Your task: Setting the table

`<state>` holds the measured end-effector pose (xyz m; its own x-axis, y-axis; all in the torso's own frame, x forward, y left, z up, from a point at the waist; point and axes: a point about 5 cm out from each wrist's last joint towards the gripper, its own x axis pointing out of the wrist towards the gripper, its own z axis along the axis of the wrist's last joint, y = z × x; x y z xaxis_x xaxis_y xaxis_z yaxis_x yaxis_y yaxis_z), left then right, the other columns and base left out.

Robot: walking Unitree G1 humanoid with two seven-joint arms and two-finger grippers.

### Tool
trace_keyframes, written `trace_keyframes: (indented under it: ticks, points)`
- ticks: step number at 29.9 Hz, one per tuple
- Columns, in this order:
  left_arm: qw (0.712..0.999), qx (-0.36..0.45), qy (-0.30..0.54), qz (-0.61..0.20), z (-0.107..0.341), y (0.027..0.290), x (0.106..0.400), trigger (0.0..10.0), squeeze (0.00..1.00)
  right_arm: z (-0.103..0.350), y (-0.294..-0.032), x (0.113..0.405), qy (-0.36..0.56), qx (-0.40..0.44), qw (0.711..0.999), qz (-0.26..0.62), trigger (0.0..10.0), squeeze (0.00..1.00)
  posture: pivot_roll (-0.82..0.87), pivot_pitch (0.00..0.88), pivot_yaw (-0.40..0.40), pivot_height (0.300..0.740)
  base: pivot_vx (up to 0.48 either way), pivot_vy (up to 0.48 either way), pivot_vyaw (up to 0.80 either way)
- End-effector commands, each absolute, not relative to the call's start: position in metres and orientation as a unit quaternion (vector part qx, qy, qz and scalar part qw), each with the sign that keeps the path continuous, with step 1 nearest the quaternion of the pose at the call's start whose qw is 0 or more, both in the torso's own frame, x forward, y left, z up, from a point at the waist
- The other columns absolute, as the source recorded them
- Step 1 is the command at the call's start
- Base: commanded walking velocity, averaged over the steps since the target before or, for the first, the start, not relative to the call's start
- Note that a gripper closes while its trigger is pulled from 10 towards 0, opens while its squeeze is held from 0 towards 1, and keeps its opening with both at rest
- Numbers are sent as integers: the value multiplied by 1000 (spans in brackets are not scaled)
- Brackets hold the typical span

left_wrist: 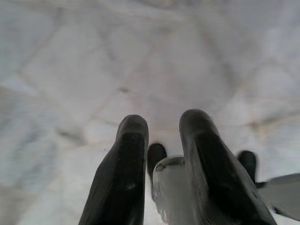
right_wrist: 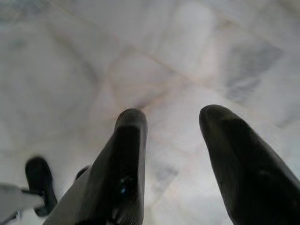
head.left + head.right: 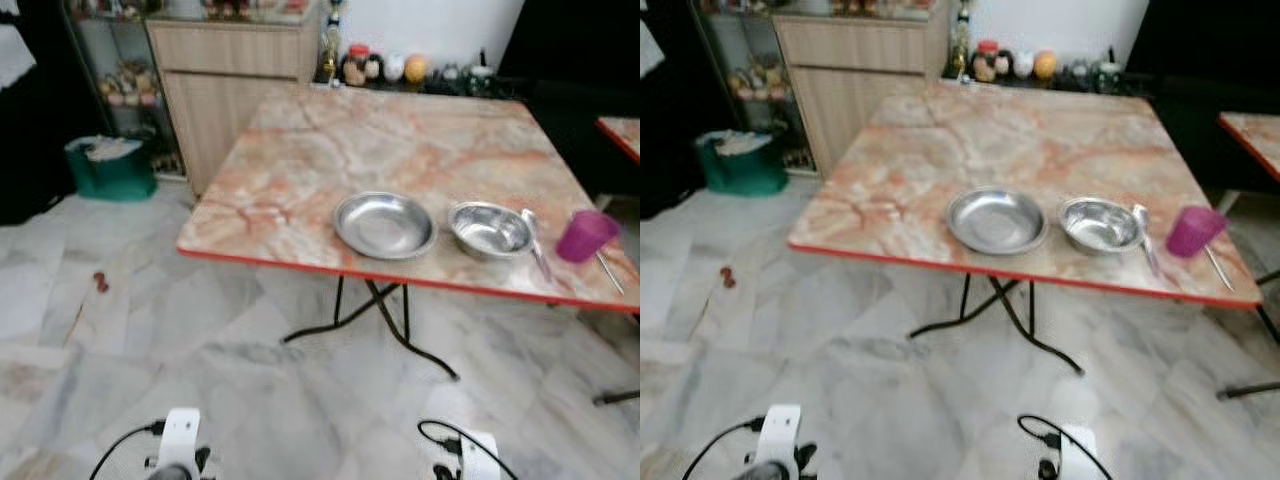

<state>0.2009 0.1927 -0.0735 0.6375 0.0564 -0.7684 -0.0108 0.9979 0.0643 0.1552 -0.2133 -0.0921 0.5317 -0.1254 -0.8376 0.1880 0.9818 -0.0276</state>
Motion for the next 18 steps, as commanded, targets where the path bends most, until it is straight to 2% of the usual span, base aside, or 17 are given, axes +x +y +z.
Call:
trace_keyframes:
  ticks: [1, 10, 13, 14, 17, 18]
  points:
    - [906, 37, 420, 28, -71, 201, 203, 10000, 0, -91, -208, 159, 470, 36, 878, -85, 10000, 0, 53, 0, -67, 724, 0, 0, 0]
    - [940, 54, 336, 20, -49, 201, 233, 10000, 0, -91, -208, 159, 469, 30, 879, -82, 10000, 0, 46, 0, -62, 724, 0, 0, 0]
    - [969, 50, 240, 13, -22, 199, 260, 10000, 0, -91, -209, 159, 469, 26, 879, -80, 10000, 0, 60, 0, -69, 724, 0, 0, 0]
    - [969, 50, 240, 13, -22, 199, 260, 10000, 0, -91, -209, 159, 469, 26, 879, -80, 10000, 0, 60, 0, -69, 724, 0, 0, 0]
    - [988, 58, 141, 9, 7, 200, 279, 10000, 0, -91, -210, 160, 468, 25, 880, -78, 10000, 0, 58, 0, -67, 724, 0, 0, 0]
    - [988, 58, 141, 9, 7, 200, 279, 10000, 0, -91, -210, 160, 468, 25, 880, -78, 10000, 0, 58, 0, -67, 724, 0, 0, 0]
